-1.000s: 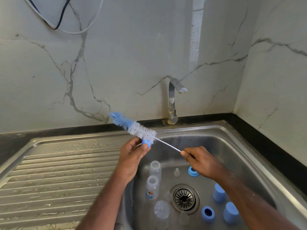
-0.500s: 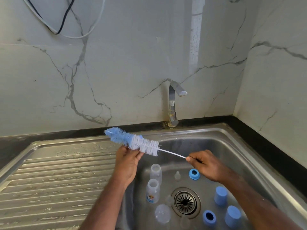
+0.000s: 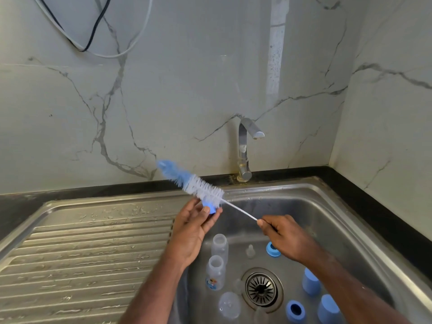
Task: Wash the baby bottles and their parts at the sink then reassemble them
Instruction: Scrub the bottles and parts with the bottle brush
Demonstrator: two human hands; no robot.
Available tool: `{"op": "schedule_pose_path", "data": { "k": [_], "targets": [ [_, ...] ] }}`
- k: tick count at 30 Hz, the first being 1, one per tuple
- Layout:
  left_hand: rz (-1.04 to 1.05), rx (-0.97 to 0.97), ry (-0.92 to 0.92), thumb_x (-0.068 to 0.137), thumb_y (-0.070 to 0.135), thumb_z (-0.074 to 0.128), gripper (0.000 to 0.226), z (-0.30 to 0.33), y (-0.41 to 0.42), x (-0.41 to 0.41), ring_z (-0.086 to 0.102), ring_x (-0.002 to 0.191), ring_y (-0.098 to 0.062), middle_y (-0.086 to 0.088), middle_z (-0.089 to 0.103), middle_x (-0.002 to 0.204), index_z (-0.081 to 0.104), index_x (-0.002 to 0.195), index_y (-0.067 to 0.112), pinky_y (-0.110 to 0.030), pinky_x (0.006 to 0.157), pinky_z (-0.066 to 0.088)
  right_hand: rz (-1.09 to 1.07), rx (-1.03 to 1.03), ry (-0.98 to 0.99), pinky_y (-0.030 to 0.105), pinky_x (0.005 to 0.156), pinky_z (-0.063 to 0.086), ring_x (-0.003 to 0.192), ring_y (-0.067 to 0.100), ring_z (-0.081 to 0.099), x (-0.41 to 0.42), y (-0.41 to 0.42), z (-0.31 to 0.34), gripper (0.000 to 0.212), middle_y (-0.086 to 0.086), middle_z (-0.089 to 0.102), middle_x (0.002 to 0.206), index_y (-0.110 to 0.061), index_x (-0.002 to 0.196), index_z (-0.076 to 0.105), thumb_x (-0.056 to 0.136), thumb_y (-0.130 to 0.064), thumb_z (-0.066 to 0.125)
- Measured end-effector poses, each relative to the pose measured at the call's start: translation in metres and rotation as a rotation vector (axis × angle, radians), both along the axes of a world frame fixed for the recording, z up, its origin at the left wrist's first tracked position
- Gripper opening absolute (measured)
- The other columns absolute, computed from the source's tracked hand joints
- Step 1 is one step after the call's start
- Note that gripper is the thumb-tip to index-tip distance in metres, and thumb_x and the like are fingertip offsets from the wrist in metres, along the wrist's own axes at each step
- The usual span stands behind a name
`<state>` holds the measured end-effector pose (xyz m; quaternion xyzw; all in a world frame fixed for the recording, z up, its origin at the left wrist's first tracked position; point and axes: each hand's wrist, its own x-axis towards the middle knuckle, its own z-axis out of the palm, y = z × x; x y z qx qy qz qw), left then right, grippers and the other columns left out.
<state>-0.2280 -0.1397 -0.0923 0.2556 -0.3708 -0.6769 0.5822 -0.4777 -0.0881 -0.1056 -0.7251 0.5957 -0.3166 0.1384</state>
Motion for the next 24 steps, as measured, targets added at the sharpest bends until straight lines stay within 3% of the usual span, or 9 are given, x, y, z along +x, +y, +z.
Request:
{"op": "schedule_pose_path", "data": {
  "k": [4,7,10,15,20,24],
  "targets": [
    [0.015,0.144,0.236,0.098,0.004,0.052,0.038,0.006,0.001,-0.002,0.064,0.12,-0.038,-0.021,0.063,0.133,0.053,0.135,0.0,-0.04,0.094,0.058,0.038,-0.032,-0.031,0.041,0.061,0.046,0.059,0.017,0.051,0.0,-0.001,-0.003,0.035,0.005,0.055,0.064,-0.017,0.076,0.055,0.105,-0.035,0.047],
    [0.081,0.22,0.306,0.093,0.021,0.059,0.039,0.009,-0.002,0.005,0.068,0.114,-0.025,-0.02,0.065,0.13,0.06,0.126,0.0,-0.03,0.083,0.061,0.052,-0.016,-0.04,0.03,0.056,0.041,0.055,0.007,0.047,-0.007,0.002,-0.001,0.036,0.004,0.054,0.061,-0.015,0.074,0.057,0.104,-0.034,0.05],
    [0.075,0.238,0.273,0.087,0.023,0.064,0.038,0.008,-0.001,0.007,0.071,0.107,-0.023,-0.021,0.066,0.128,0.063,0.117,-0.001,-0.028,0.083,0.061,0.061,0.003,-0.009,0.02,0.054,0.036,0.054,0.005,0.045,0.0,0.0,-0.003,0.035,-0.005,0.048,0.056,-0.014,0.075,0.058,0.104,-0.031,0.05],
    [0.002,0.213,0.21,0.094,0.014,0.059,0.048,0.005,0.004,-0.007,0.065,0.119,-0.033,-0.028,0.061,0.132,0.051,0.133,-0.012,-0.037,0.099,0.055,0.049,0.001,-0.04,0.02,0.055,0.035,0.055,0.005,0.045,0.011,-0.005,-0.005,0.038,-0.013,0.048,0.055,-0.016,0.07,0.052,0.105,-0.031,0.049],
    [-0.023,0.184,0.285,0.078,0.011,0.08,0.063,0.004,-0.003,0.006,0.065,0.121,-0.031,-0.024,0.063,0.133,0.054,0.133,-0.004,-0.038,0.094,0.058,0.06,0.061,-0.092,0.028,0.056,0.036,0.054,0.004,0.041,-0.008,-0.003,-0.007,0.039,-0.008,0.043,0.054,-0.016,0.067,0.053,0.104,-0.029,0.052],
    [-0.199,0.121,0.009,0.086,0.01,0.068,0.03,0.005,0.01,-0.007,0.069,0.11,-0.03,-0.018,0.07,0.118,0.065,0.116,0.009,-0.04,0.088,0.057,0.065,0.009,-0.068,0.022,0.056,0.036,0.056,0.006,0.047,0.014,-0.005,-0.004,0.037,-0.014,0.05,0.056,-0.016,0.071,0.056,0.105,-0.03,0.05]
  ]
}}
